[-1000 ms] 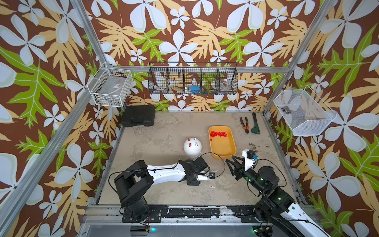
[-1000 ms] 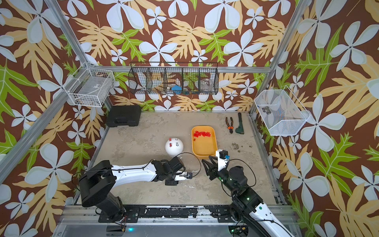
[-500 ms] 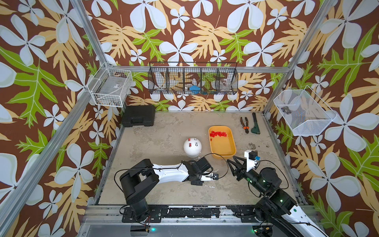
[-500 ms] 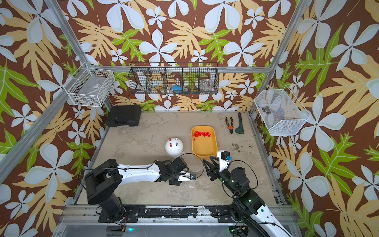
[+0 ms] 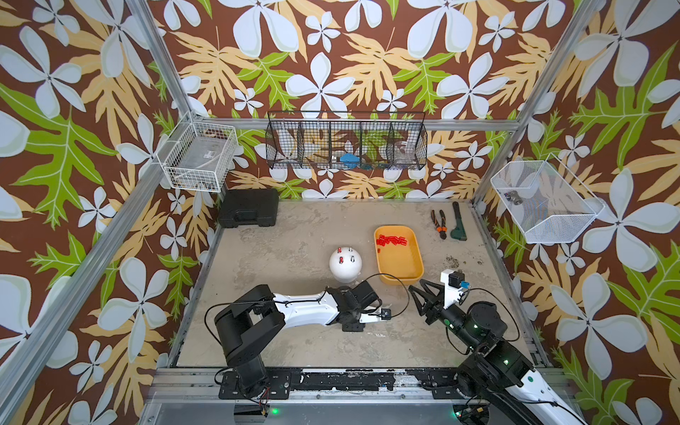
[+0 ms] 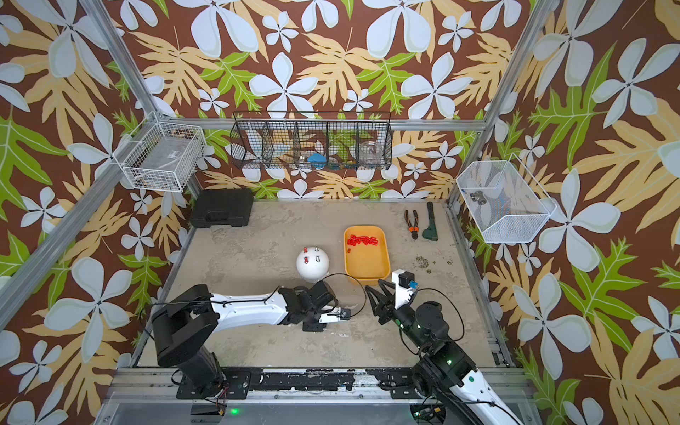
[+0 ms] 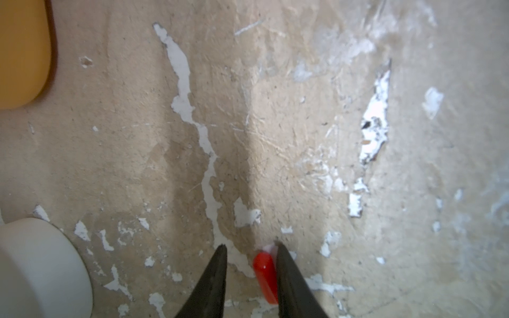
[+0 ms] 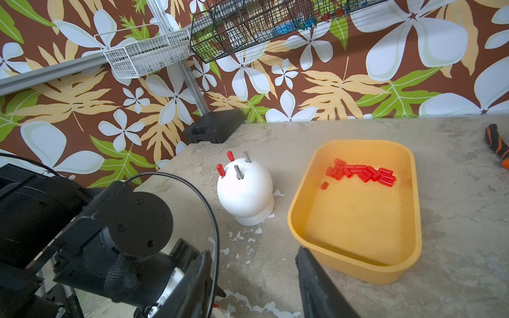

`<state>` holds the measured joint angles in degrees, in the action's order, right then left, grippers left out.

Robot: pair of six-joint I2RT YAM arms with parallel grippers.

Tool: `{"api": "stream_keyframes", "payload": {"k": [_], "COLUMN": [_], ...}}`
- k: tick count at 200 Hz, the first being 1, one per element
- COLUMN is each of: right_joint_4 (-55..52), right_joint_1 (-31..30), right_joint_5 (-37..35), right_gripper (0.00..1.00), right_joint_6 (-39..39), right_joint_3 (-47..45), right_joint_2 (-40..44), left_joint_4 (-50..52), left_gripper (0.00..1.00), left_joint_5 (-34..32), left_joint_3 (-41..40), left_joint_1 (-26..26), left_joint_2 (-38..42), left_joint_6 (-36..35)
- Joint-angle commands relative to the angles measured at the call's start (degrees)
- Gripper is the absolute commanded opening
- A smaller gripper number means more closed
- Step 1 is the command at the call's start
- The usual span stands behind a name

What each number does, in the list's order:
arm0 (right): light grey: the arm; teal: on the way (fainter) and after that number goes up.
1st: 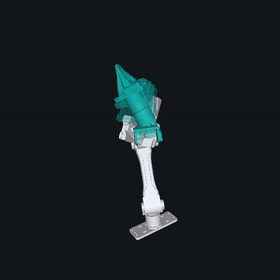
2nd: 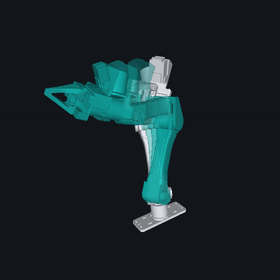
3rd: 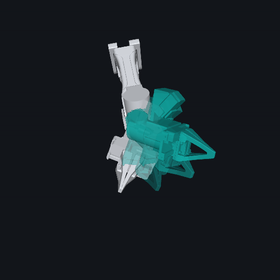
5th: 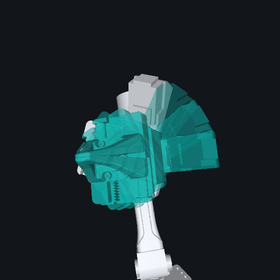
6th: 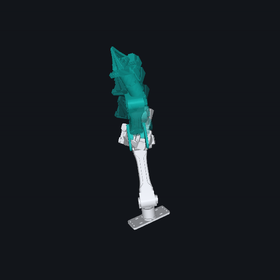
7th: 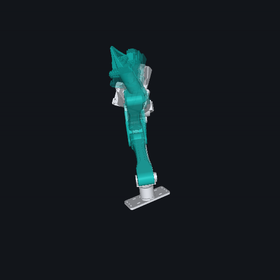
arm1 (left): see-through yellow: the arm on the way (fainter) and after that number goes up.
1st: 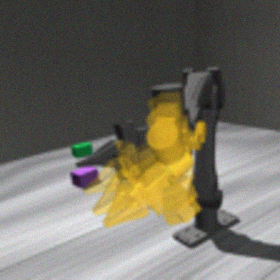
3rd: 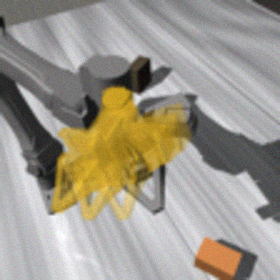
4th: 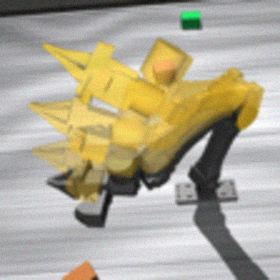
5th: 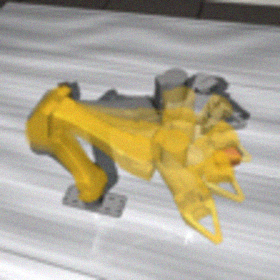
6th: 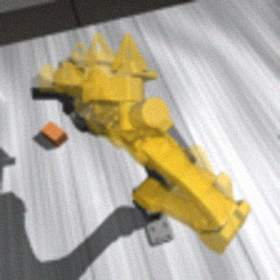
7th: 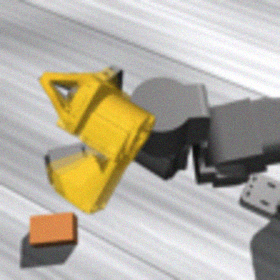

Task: Cover the protruding screws with screw protection sleeves
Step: Pick up the screw protection sleeve from the center of the board.

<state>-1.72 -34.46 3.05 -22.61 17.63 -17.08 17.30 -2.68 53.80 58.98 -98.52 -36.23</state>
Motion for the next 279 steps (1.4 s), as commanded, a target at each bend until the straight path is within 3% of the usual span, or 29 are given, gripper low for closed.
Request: {"api": "stream_keyframes", "payload": {"k": [1, 19, 110, 217, 231, 279], "right_joint_4": [0.9, 0.8, 0.9, 1.1, 1.3, 1.7], "right_joint_1": [0.0, 0.0, 0.0, 0.0, 0.0, 0.0], "right_joint_5": [-0.4, -0.9, -0.8, -0.7, -0.6, -1.1], "right_gripper": [0.52, 0.52, 0.52, 0.53, 0.53, 0.53], "right_joint_6": [-0.2, -0.2, 0.1, 0.6, 0.6, 0.3], "right_joint_3": [0.0, 0.1, -0.2, -0.2, -0.3, 0.1], "right_joint_2": [0.2, 0.5, 2.8, 3.0, 2.5, 0.5], "left_joint_4": [4.5, 6.0, 10.1, 9.4, 9.0, -2.2], "left_gripper": [0.30, 0.24, 0.28, 0.00, 0.00, 0.00], "left_joint_5": [1.6, 2.6, 4.3, 5.6, 6.5, 13.8], "left_joint_3": [0.0, 0.8, 1.9, 3.1, 3.9, 1.7], "left_joint_1": [0.0, 0.0, -0.2, -0.2, -0.3, -2.5], "left_joint_2": [-1.4, -2.0, -1.1, -2.4, -2.1, 8.0], "left_joint_6": [2.0, 3.0, 11.2, 12.9, 13.7, 20.2]}}
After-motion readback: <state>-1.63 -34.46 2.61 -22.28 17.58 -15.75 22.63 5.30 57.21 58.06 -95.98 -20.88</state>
